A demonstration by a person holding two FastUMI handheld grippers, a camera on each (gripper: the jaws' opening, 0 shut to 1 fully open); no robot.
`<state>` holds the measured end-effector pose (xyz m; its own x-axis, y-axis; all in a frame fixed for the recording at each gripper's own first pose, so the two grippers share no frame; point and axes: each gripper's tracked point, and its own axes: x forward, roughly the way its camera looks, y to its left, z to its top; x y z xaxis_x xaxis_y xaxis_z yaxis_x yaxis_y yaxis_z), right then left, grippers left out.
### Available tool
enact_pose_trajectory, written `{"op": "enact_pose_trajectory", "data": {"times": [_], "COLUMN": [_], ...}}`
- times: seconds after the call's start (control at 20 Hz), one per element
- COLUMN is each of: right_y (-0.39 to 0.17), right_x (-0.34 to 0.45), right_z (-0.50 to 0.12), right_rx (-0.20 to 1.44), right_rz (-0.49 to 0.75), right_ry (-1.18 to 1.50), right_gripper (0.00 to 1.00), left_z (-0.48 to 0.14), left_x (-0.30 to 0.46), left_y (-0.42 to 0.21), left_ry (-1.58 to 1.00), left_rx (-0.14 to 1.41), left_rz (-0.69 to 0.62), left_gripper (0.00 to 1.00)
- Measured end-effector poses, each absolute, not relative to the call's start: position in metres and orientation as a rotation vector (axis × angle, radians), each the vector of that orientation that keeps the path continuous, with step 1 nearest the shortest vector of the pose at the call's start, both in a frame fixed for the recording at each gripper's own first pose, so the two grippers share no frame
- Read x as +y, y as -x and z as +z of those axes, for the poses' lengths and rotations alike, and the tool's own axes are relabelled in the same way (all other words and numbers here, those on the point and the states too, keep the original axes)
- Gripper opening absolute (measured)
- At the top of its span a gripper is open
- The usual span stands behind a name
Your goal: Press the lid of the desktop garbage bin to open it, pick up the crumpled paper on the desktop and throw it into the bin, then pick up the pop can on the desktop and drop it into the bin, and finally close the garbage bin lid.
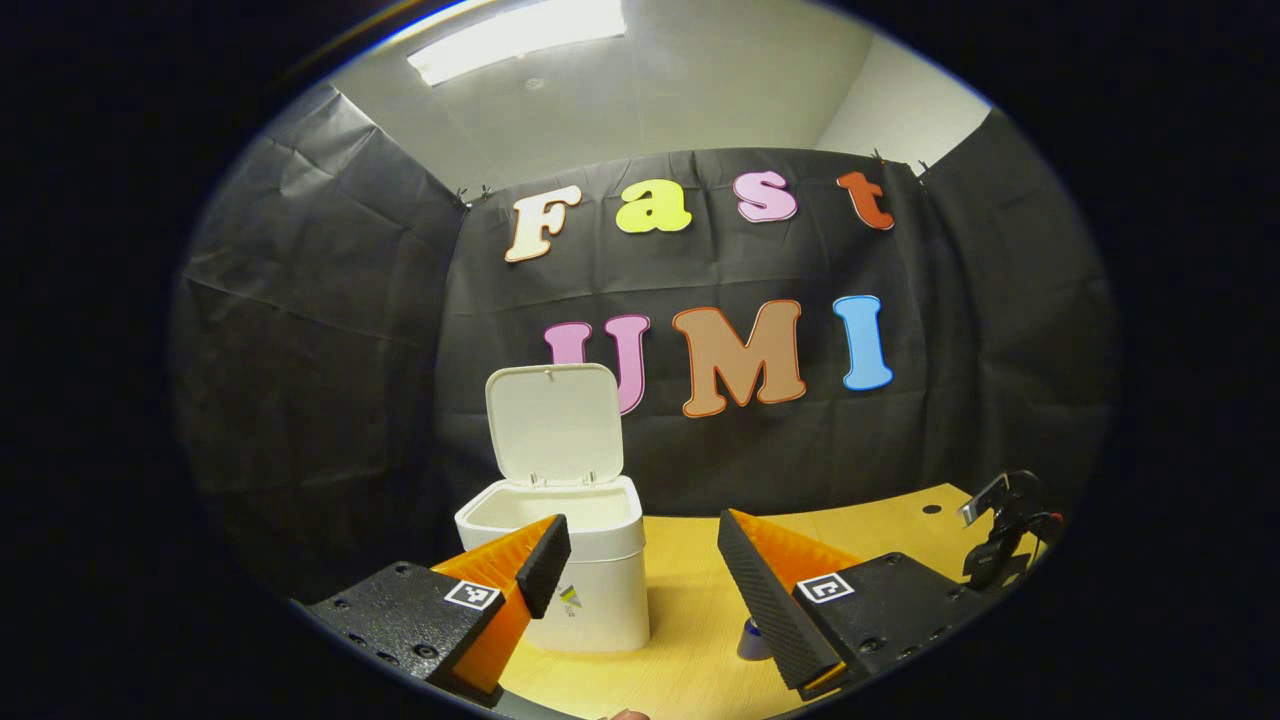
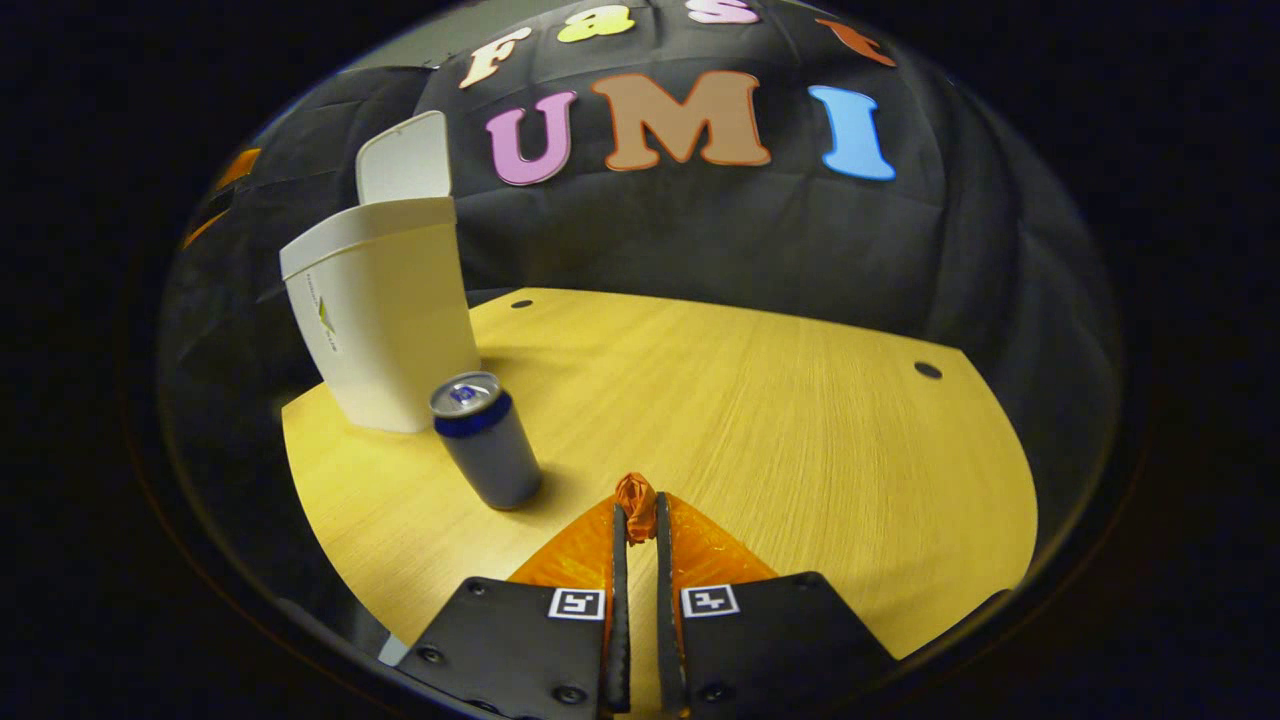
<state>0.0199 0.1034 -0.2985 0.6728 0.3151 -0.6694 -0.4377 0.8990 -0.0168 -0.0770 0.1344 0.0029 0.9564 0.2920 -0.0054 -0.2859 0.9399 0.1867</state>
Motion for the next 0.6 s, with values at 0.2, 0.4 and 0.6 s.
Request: {"op": "enact_pose_trajectory", "data": {"times": [0.2, 0.4, 0.6], "right_y": [-0.038, -0.052, -0.069], "right_x": [0.146, 0.188, 0.238], "right_z": [-0.234, -0.18, -0.134], "right_rx": [0.596, 0.5, 0.419], "right_rz": [0.491, 0.56, 0.621], "right_ry": [0.13, 0.122, 0.086], "right_gripper": [0.13, 0.13, 0.13], "left_z": [0.001, -0.003, 0.0], "left_x": [0.147, 0.168, 0.193], "left_y": [0.084, 0.093, 0.11], "left_ry": [-0.155, -0.136, -0.115], "left_rx": [0.03, 0.041, 0.027], "left_rz": [0.324, 0.367, 0.419], "left_gripper": [0.92, 0.92, 0.92]}}
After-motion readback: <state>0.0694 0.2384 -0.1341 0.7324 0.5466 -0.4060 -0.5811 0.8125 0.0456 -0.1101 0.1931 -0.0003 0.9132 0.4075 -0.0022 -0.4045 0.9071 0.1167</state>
